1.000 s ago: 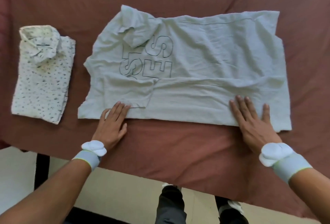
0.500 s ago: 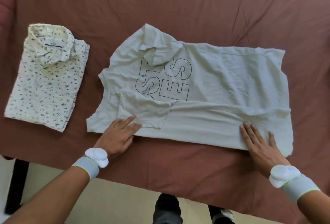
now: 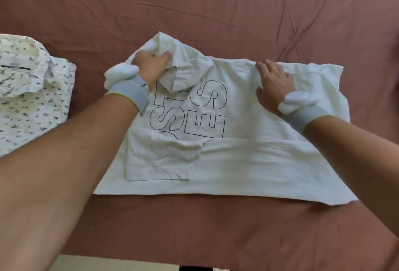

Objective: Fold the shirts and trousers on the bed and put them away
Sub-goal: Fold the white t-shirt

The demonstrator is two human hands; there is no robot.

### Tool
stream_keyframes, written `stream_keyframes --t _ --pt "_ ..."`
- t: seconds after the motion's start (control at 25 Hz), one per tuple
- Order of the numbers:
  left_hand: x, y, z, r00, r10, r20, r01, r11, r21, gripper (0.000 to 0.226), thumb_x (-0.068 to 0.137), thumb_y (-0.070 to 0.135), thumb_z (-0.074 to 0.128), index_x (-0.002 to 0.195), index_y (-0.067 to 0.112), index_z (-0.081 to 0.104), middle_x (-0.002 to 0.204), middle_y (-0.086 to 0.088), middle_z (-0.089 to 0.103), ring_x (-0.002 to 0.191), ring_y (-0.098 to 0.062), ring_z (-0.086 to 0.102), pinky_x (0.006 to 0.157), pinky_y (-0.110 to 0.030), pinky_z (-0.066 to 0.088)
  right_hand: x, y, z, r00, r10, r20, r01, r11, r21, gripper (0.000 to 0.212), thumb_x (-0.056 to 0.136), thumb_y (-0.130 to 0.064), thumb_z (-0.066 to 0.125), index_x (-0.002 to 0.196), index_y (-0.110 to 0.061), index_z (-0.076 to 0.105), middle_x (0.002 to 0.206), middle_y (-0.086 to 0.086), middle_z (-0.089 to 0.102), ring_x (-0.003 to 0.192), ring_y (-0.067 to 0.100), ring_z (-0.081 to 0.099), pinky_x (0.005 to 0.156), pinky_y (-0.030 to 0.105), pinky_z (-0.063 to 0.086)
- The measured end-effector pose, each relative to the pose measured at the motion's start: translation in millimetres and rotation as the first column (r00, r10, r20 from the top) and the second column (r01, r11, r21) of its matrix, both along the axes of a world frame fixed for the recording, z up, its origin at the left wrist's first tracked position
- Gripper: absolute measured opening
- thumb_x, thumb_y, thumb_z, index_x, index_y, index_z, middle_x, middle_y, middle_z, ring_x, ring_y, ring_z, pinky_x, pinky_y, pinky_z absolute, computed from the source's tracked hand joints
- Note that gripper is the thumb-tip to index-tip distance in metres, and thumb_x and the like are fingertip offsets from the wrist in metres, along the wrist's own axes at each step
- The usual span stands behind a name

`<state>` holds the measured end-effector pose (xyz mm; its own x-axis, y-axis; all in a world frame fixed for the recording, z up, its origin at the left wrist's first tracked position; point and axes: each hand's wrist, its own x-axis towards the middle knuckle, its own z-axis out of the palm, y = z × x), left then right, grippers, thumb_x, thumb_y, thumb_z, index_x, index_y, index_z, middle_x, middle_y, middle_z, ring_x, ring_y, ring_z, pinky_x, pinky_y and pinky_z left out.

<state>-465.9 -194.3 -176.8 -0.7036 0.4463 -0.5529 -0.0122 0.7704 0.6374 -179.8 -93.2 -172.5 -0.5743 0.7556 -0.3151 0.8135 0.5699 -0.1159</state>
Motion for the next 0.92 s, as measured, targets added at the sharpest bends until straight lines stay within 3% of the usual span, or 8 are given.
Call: stream_keyframes --t 0.08,0.2,0.28,0.4,0.56,0.68,0.76,0.92 --pt "-8 0 -4 1.000 0.005 0.000 -0.005 1.000 -0.005 0.028 0.073 0.043 0.073 0.071 0.017 0.065 0.082 -0.001 0.065 0.080 -0.020 0.063 0.072 -0.027 0.050 -6 10 -6 0.999 -0.004 0.054 0.003 1.000 0.006 0.066 0.085 -0.002 0.053 0.146 -0.010 0.028 0.146 0.012 0.034 0.137 0.032 0.028 0.107 0.059 0.024" --pt "-8 -1 -10 0.999 -0.011 -0.036 0.011 1.000 -0.008 0.031 0.075 0.031 0.069 0.057 0.022 0.046 0.069 0.000 0.048 0.070 -0.018 0.045 0.063 -0.028 0.037 -9 16 -13 0.998 0.025 0.057 -0.031 0.994 0.107 0.052 0.083 0.000 0.050 0.134 -0.007 0.043 0.127 0.016 0.045 0.122 0.035 0.040 0.109 0.063 0.019" --pt "-4 -1 -8 0.988 -0.056 -0.141 0.057 0.998 0.002 0.020 0.083 0.028 0.065 0.068 0.021 0.053 0.069 0.004 0.048 0.073 -0.019 0.046 0.065 -0.026 0.036 -11 19 -8 0.999 0.051 0.008 -0.051 0.987 0.150 0.032 0.083 0.000 0.051 0.114 -0.004 0.054 0.112 0.018 0.050 0.105 0.037 0.049 0.101 0.056 0.032" --pt "-1 -13 -4 0.990 -0.071 -0.123 0.086 0.989 0.119 0.015 0.089 0.024 0.060 0.101 0.016 0.063 0.095 0.004 0.062 0.090 -0.015 0.057 0.077 -0.025 0.045 -10 20 0 0.992 0.111 -0.060 -0.102 0.984 0.145 0.017 0.085 0.003 0.050 0.100 -0.001 0.055 0.100 0.020 0.051 0.083 0.038 0.052 0.065 0.041 0.035" --pt "12 -53 5 0.998 0.025 -0.054 -0.012 0.972 0.235 0.029 0.091 0.025 0.059 0.071 0.004 0.061 0.069 0.002 0.056 0.063 -0.011 0.048 0.061 -0.027 0.038 3 -10 7 0.955 0.278 -0.102 -0.252 0.945 0.208 0.016 0.080 0.007 0.046 0.092 -0.001 0.053 0.087 0.020 0.051 0.068 0.038 0.052 0.052 0.036 0.033" --pt "34 -100 13 0.960 0.261 0.103 -0.279 0.920 0.275 0.022 0.092 0.021 0.061 0.072 0.018 0.067 0.074 0.005 0.067 0.073 -0.011 0.061 0.074 -0.031 0.054 23 -44 8 0.946 0.317 -0.071 -0.291 0.924 0.249 0.028 0.081 -0.004 0.030 0.094 -0.002 0.055 0.084 0.018 0.053 0.069 0.035 0.054 0.054 0.037 0.035" --pt "52 -125 15 0.876 0.391 0.280 -0.469 0.824 0.317 0.012 0.094 0.020 0.062 0.089 0.019 0.072 0.099 -0.002 0.074 0.098 -0.019 0.068 0.097 -0.046 0.053 41 -61 2 0.966 0.255 0.045 -0.258 0.933 0.251 0.022 0.078 0.001 0.042 0.096 -0.002 0.055 0.084 0.018 0.055 0.073 0.035 0.055 0.062 0.042 0.041" --pt "78 -142 19 0.780 0.322 0.537 -0.578 0.699 0.420 0.022 0.096 0.022 0.062 0.117 0.020 0.064 0.124 -0.005 0.068 0.117 -0.021 0.063 0.101 -0.043 0.051 63 -61 -2 0.964 0.118 0.237 -0.176 0.954 0.241 0.026 0.070 -0.003 0.063 0.095 -0.003 0.056 0.084 0.018 0.060 0.082 0.036 0.057 0.090 0.054 0.034"
